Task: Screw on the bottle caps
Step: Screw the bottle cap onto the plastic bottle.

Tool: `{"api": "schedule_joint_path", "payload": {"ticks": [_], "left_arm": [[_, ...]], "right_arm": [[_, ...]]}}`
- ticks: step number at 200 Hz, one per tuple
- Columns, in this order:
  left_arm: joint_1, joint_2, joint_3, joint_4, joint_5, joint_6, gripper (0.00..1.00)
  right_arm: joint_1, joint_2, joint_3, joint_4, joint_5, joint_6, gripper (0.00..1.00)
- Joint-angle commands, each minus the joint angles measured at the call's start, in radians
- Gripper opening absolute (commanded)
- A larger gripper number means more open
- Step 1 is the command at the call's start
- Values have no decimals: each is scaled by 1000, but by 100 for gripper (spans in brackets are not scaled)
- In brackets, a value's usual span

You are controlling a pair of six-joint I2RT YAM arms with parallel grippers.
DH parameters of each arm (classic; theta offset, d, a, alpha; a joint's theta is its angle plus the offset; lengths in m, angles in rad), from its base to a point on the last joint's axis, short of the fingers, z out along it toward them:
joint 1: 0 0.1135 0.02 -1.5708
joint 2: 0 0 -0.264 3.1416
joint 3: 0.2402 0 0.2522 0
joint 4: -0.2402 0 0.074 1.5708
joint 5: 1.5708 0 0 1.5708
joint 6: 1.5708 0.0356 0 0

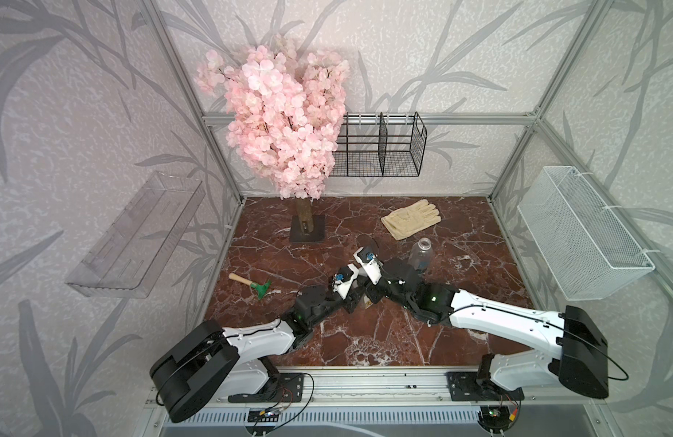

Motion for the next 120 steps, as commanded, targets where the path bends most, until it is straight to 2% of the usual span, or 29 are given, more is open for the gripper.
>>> {"api": "schedule_joint_path", "payload": {"ticks": [1,28,52,67,85,101,120], "left_arm": [[10,3,-17,-88,-82,-8,22],[10,-7,-18,-100,-73,1,22],[10,-10,-17,-110,-57,12,22],[10,-10,-15,-114,-40,20,22],[10,-9,-9,-126,1,33,22],[10,-9,-1,-145,42,47,22],[10,-11,2,-151,101,64,21]], "right_arm": [[37,-1,4,2,-17,77,11],[37,-23,25,-34,-61,44,29],[35,-70,33,-89,-104,-29,54],[19,-114,29,-142,-188,-112,70],[-42,-180,26,-229,-374,-224,82],[-130,-231,26,-284,-574,-289,85],[-298,-254,45,-342,-879,-371,86]]}}
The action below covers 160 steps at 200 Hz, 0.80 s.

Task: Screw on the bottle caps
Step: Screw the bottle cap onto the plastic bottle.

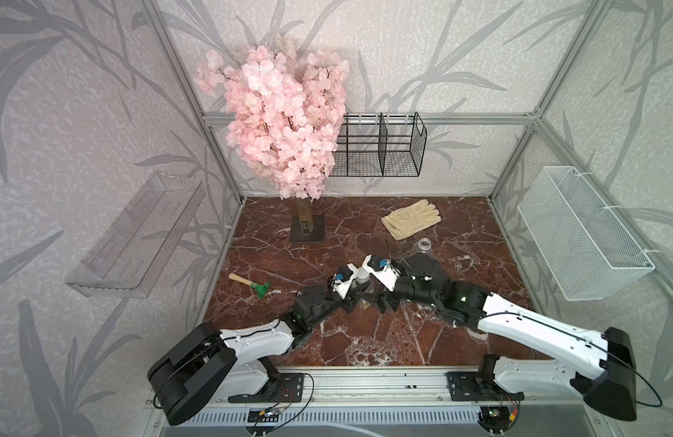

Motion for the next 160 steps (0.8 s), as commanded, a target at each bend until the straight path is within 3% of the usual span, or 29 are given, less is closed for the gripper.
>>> {"api": "schedule_joint_path", "payload": {"ticks": [1,26,46,65,87,160], "left_arm": [[6,5,-2,-117,81,40,21],[6,7,-1,-114,156,53,21],[7,11,1,-114,218,64,21],[7,15,6,-116,264,73,21],[8,20,9,-117,297,80,21],[11,54,30,-130,341,86,20]], "right_arm": [[-161,-36,38,-133,-442,-160,86],[-278,24,111,-229,-703,-298,87],[-311,120,203,-380,-789,-485,87],[-317,209,270,-487,-808,-657,86],[-325,280,305,-516,-812,-757,85],[-338,379,282,-387,-844,-804,77]]}}
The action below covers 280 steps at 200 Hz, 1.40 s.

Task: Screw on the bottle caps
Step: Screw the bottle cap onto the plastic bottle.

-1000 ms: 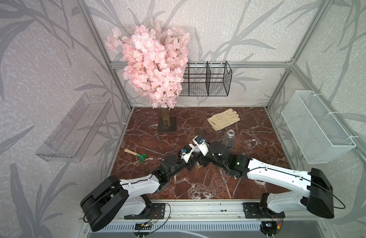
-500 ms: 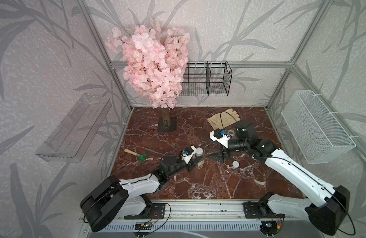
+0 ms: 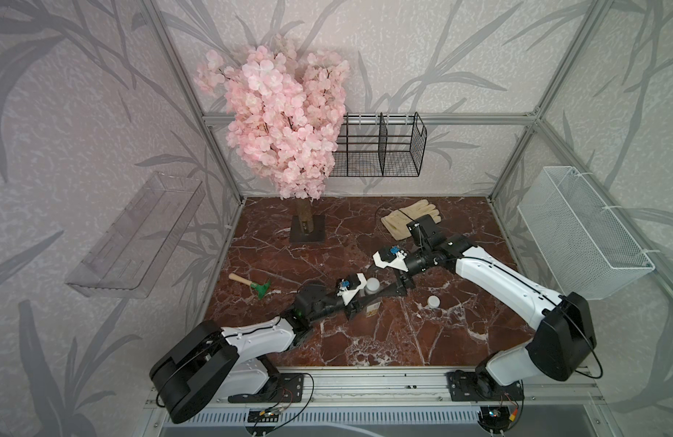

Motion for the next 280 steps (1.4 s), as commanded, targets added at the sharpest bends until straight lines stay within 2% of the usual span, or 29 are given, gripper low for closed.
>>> {"api": "schedule_joint_path", "payload": {"ticks": [1,125,222,280], "left_arm": [[0,33,3,-109,48,2,20],[5,33,2,-109,37,-1,20],[6,37,0,-107,35,-2,20],[8,41,0,-106,9,-13,20]], "right_arm": [[-4,14,-3,43,-48,-32,77],[6,9,-78,73,-55,-30,66],[13,3,-110,140,-25,2,44],[34,-43,-183,272,54,98,18]]}}
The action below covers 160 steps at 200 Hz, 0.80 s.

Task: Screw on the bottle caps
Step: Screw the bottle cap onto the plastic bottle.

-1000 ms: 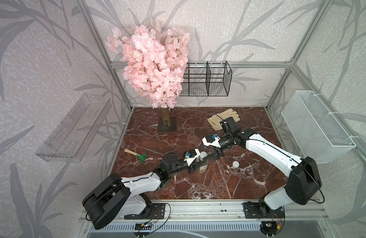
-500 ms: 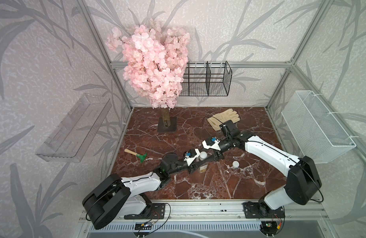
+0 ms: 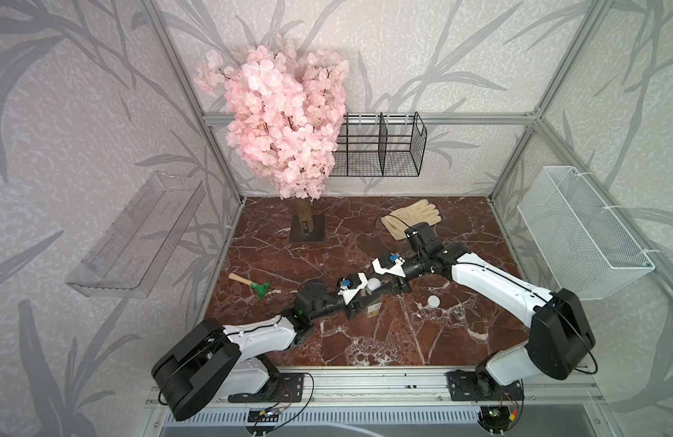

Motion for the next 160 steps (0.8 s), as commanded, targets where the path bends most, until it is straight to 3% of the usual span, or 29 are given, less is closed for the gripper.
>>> {"api": "schedule_joint_path", "payload": {"ticks": [1,79,160], "left_arm": [[1,29,-6,-108,-16,-13,20],[1,24,-3,-110,-175,-61,10],[-1,-5,-6,-135,-371,-115,0]], "right_arm": [[19,-36,-43,70,71,67,17],[129,-139,-189,355,413,365,10],[308,-196,-218,424,764,590,0]]}}
